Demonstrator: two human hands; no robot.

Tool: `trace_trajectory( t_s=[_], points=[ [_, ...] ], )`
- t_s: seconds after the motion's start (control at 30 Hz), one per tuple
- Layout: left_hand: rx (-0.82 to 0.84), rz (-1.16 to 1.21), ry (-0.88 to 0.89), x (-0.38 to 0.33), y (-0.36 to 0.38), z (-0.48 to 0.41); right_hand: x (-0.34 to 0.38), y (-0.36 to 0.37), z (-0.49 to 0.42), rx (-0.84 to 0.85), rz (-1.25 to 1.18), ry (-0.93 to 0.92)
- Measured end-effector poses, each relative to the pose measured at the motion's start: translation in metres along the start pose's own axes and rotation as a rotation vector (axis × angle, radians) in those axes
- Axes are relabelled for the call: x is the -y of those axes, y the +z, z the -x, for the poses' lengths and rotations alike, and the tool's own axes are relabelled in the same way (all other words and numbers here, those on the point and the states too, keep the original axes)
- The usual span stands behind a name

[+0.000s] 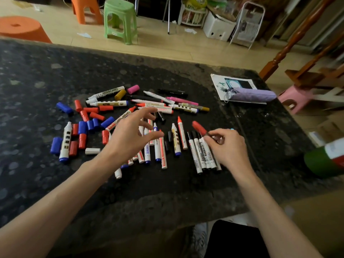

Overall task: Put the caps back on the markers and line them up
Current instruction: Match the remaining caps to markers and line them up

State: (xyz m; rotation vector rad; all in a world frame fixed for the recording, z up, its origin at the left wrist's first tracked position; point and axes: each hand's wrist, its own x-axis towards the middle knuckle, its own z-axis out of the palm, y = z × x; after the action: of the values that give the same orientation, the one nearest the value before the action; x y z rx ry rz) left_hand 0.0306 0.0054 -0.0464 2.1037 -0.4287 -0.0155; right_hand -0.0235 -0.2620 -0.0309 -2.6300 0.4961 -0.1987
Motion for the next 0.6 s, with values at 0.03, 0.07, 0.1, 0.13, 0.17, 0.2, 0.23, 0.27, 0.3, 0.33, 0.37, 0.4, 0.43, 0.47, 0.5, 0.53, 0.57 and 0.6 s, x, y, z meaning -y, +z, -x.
trace_trajectory(
  t_s=[0.03, 0.07, 0.1, 0.13, 0.17, 0.2, 0.23, 0.27, 0.3, 0.33, 0.37, 0.4, 0.43, 0.47, 0.5, 0.53, 0.57, 0.6],
  points=[
    [-0.013, -0.014, 0.000, 0.002, -0.002, 0.000, -0.011, -0.005, -0.006, -0.009, 0.063, 0.077],
    [-0.017, -0.032, 0.002, 0.003, -0.004, 0.000, -0.022, -0.006, -0.011, 0.000, 0.113, 0.135],
    [-0.015, -0.054, 0.005, 0.004, -0.005, 0.000, -0.030, -0.006, -0.015, 0.020, 0.143, 0.174],
    [-0.008, -0.074, 0.008, 0.004, -0.005, 0.000, -0.036, -0.004, -0.017, 0.040, 0.157, 0.204],
    [-0.005, -0.088, 0.010, 0.004, -0.005, 0.000, -0.040, -0.003, -0.020, 0.056, 0.159, 0.224],
    [-0.007, -0.092, 0.009, 0.004, -0.004, -0.001, -0.044, -0.003, -0.023, 0.064, 0.158, 0.241],
    [-0.013, -0.090, 0.007, 0.004, -0.005, -0.001, -0.049, -0.005, -0.027, 0.061, 0.154, 0.261],
    [-0.019, -0.090, 0.002, 0.004, -0.005, -0.002, -0.053, -0.008, -0.031, 0.047, 0.153, 0.289],
    [-0.023, -0.095, -0.002, 0.004, -0.006, -0.002, -0.058, -0.013, -0.036, 0.025, 0.160, 0.323],
    [-0.026, -0.103, -0.004, 0.004, -0.006, -0.002, -0.065, -0.019, -0.041, -0.002, 0.171, 0.354],
    [-0.028, -0.109, -0.005, 0.005, -0.007, -0.003, -0.074, -0.024, -0.045, -0.028, 0.181, 0.378],
    [-0.030, -0.115, -0.006, 0.005, -0.007, -0.002, -0.083, -0.027, -0.048, -0.043, 0.186, 0.402],
    [-0.030, -0.119, -0.004, 0.005, -0.007, -0.002, -0.091, -0.029, -0.051, -0.044, 0.191, 0.426],
    [-0.020, -0.121, 0.003, 0.005, -0.006, -0.002, -0.097, -0.029, -0.052, -0.031, 0.195, 0.447],
    [0.001, -0.120, 0.014, 0.005, -0.004, -0.002, -0.102, -0.028, -0.052, -0.006, 0.190, 0.463],
    [0.033, -0.121, 0.026, 0.004, -0.002, -0.001, -0.106, -0.025, -0.053, 0.020, 0.175, 0.471],
    [0.068, -0.129, 0.041, 0.004, 0.002, -0.001, -0.109, -0.024, -0.053, 0.040, 0.158, 0.477],
    [0.099, -0.141, 0.059, 0.003, 0.006, -0.001, -0.112, -0.023, -0.054, 0.045, 0.141, 0.479]
  ],
)
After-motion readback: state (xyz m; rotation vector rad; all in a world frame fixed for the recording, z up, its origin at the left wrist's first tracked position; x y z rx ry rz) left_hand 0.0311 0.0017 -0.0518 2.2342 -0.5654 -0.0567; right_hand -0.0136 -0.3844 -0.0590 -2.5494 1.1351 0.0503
